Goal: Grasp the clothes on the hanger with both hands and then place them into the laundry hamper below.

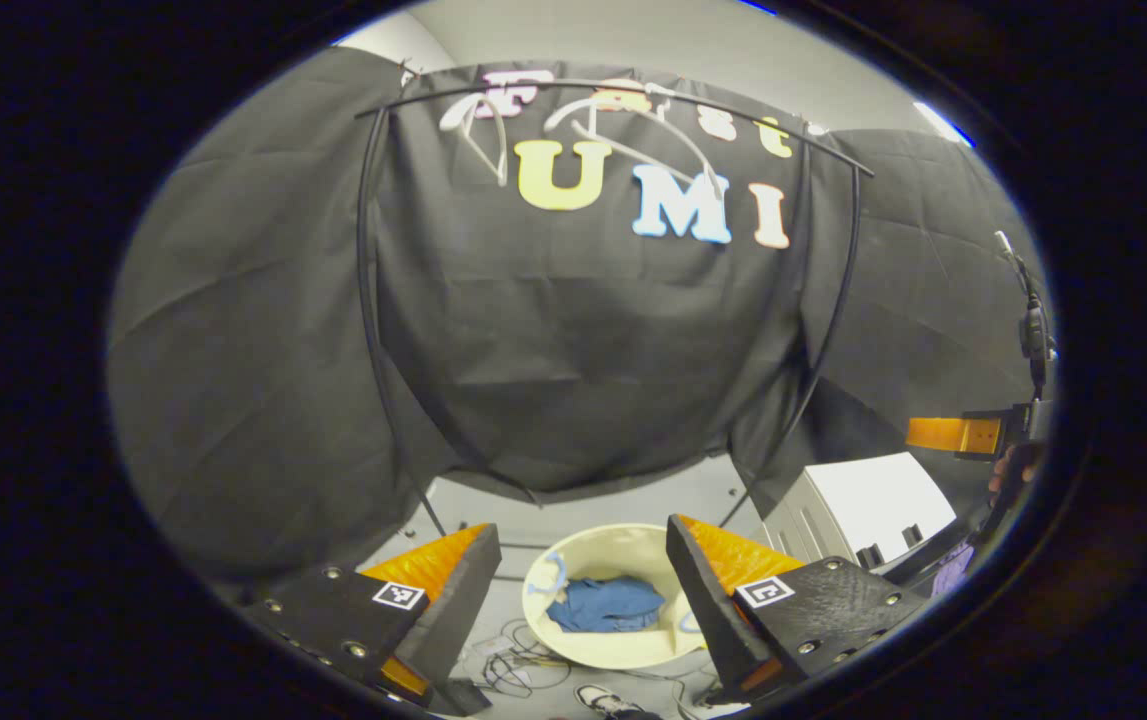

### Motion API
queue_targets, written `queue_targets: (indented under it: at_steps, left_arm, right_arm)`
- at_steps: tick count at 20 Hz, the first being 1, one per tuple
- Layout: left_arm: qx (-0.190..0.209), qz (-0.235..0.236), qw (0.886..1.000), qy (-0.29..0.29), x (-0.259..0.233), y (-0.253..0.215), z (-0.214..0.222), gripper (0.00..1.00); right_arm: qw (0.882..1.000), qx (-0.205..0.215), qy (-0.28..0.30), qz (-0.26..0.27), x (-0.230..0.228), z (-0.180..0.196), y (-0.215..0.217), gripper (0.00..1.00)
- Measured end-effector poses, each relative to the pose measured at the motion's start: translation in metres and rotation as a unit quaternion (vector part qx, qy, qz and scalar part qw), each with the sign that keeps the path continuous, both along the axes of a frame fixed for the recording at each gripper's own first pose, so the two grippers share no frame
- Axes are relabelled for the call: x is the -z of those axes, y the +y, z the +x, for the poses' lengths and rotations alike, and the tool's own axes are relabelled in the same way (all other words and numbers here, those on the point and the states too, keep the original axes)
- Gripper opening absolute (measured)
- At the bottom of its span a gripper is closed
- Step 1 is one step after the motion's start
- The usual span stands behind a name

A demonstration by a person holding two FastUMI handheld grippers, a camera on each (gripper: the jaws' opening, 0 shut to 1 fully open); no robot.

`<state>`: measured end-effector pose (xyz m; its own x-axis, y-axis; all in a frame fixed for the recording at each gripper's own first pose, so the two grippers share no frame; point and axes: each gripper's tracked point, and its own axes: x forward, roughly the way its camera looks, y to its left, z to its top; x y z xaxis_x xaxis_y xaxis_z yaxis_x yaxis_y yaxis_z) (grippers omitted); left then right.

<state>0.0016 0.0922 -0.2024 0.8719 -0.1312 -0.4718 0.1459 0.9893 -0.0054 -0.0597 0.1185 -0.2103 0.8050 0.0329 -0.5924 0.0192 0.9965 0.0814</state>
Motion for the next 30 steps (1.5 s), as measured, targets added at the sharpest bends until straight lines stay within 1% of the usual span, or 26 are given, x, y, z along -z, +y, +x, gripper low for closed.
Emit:
queue_targets:
  at_steps: [2,4,5,6,7,8,10,11,12,13,14,15,18,20,21,23,25,27,29,30]
  left_arm:
    - [-0.02,0.0,0.999,-0.034,-0.036,-0.006,0.005,1.0]
    - [-0.041,-0.001,0.997,-0.065,-0.07,-0.012,0.009,1.0]
    - [-0.051,-0.004,0.995,-0.083,-0.09,-0.018,0.012,1.0]
    - [-0.062,-0.011,0.993,-0.099,-0.11,-0.026,0.015,1.0]
    - [-0.071,-0.018,0.991,-0.116,-0.129,-0.034,0.014,1.0]
    - [-0.079,-0.027,0.987,-0.136,-0.15,-0.044,0.013,1.0]
    - [-0.092,-0.043,0.979,-0.178,-0.193,-0.063,0.01,1.0]
    - [-0.091,-0.05,0.975,-0.199,-0.214,-0.076,0.009,1.0]
    - [-0.08,-0.057,0.971,-0.22,-0.239,-0.092,0.006,1.0]
    - [-0.07,-0.061,0.967,-0.238,-0.249,-0.105,-0.005,1.0]
    - [-0.065,-0.06,0.963,-0.253,-0.263,-0.116,-0.01,0.99]
    - [-0.068,-0.058,0.96,-0.264,-0.269,-0.122,-0.018,0.99]
    - [-0.087,-0.056,0.95,-0.294,-0.287,-0.144,-0.032,0.97]
    - [-0.094,-0.064,0.942,-0.314,-0.303,-0.155,-0.05,0.96]
    - [-0.095,-0.07,0.941,-0.319,-0.305,-0.16,-0.056,0.96]
    - [-0.095,-0.069,0.941,-0.318,-0.307,-0.156,-0.064,0.98]
    - [-0.111,-0.051,0.941,-0.317,-0.31,-0.136,-0.066,0.99]
    - [-0.13,-0.043,0.937,-0.322,-0.314,-0.118,-0.064,1.0]
    - [-0.14,-0.051,0.933,-0.327,-0.317,-0.108,-0.062,1.0]
    - [-0.138,-0.056,0.932,-0.329,-0.317,-0.105,-0.06,1.0]
  right_arm:
    - [0.999,0.0,-0.042,0.003,-0.032,0.017,-0.014,0.96]
    - [0.997,-0.005,-0.08,0.006,-0.054,0.035,-0.028,0.96]
    - [0.995,-0.008,-0.1,0.003,-0.069,0.039,-0.04,0.92]
    - [0.993,-0.01,-0.12,-0.003,-0.086,0.044,-0.052,0.96]
    - [0.99,-0.011,-0.141,-0.009,-0.105,0.046,-0.067,0.92]
    - [0.987,-0.01,-0.162,-0.014,-0.123,0.05,-0.083,0.96]
    - [0.978,-0.003,-0.207,-0.019,-0.157,0.053,-0.116,0.95]
    - [0.973,0.002,-0.229,-0.02,-0.172,0.055,-0.132,0.95]
    - [0.968,0.007,-0.25,-0.021,-0.185,0.057,-0.147,0.92]
    - [0.963,0.012,-0.268,-0.02,-0.195,0.059,-0.159,0.92]
    - [0.96,0.018,-0.28,-0.019,-0.202,0.062,-0.174,0.95]
    - [0.958,0.019,-0.287,-0.016,-0.207,0.061,-0.185,0.92]
    - [0.955,0.007,-0.297,-0.008,-0.215,0.056,-0.219,0.92]
    - [0.954,-0.001,-0.301,-0.015,-0.214,0.051,-0.244,0.92]
    - [0.953,0.0,-0.302,-0.022,-0.214,0.048,-0.257,0.95]
    - [0.954,0.009,-0.298,-0.033,-0.213,0.045,-0.275,0.95]
    - [0.954,0.022,-0.299,-0.028,-0.217,0.042,-0.279,0.95]
    - [0.952,0.033,-0.304,-0.016,-0.22,0.04,-0.279,0.95]
    - [0.953,0.029,-0.302,-0.005,-0.22,0.038,-0.267,0.95]
    - [0.953,0.024,-0.3,-0.004,-0.22,0.04,-0.257,0.95]
